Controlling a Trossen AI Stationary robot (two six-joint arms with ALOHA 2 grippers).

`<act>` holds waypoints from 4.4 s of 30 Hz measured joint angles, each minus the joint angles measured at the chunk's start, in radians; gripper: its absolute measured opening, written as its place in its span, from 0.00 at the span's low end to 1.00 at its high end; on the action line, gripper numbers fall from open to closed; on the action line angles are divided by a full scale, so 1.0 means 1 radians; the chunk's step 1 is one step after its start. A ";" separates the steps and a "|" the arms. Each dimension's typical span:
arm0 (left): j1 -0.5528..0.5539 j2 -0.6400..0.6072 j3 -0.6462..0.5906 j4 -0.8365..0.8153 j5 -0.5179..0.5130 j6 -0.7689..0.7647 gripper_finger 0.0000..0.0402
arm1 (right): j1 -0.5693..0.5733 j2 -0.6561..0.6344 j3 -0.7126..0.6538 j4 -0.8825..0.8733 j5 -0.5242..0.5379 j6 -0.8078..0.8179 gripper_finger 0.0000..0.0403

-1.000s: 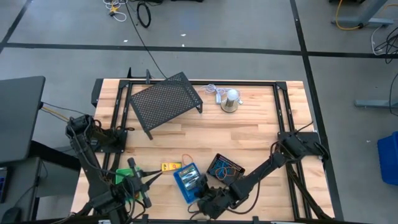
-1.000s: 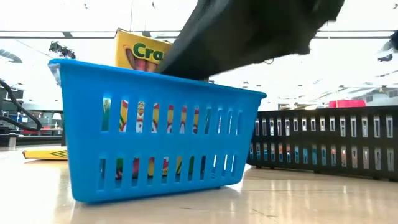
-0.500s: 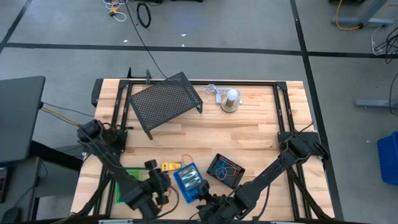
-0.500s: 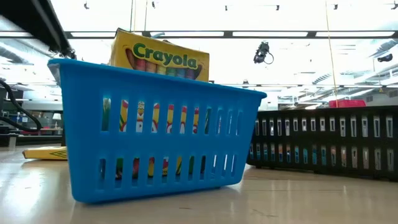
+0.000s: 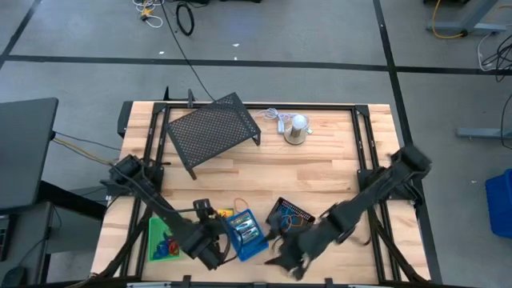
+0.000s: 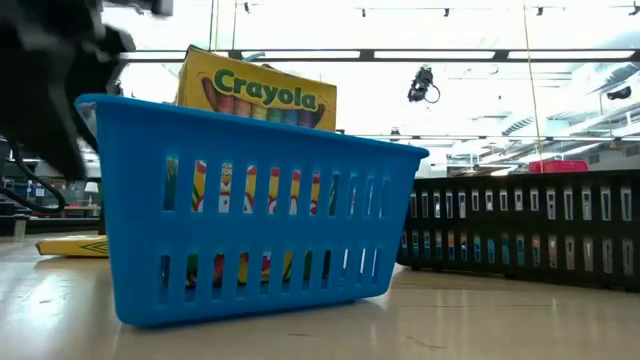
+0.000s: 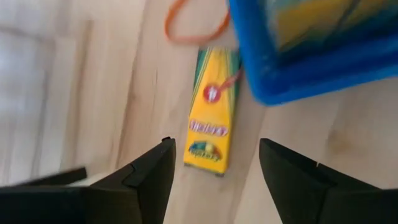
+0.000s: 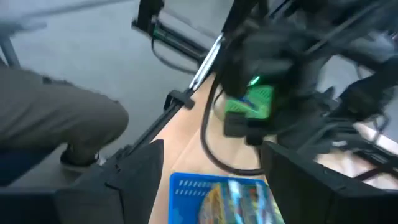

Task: Pick & Place Office Desk Supplies
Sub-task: Put the yellow crayon box into the blue bin

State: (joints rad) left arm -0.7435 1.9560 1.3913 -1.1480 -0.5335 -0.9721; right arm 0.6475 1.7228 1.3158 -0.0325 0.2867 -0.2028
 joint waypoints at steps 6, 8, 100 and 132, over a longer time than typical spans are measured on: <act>0.034 0.000 -0.097 0.061 0.108 0.053 0.59 | -0.007 -0.239 -0.259 0.142 -0.002 -0.012 0.69; 0.045 0.000 -0.119 0.087 0.128 0.089 0.59 | -0.005 -0.303 -0.314 0.148 -0.001 -0.002 0.69; 0.084 -0.234 -0.205 0.708 -0.798 0.243 0.18 | -0.441 -0.118 -0.659 1.129 -0.263 0.323 0.69; 0.280 -0.219 -0.205 1.229 -0.584 0.742 0.18 | -0.541 -0.105 -0.657 1.090 -0.265 0.400 0.69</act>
State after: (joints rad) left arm -0.4636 1.7367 1.1861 0.0806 -1.1177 -0.2301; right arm 0.1061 1.6176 0.6590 1.0575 0.0216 0.1973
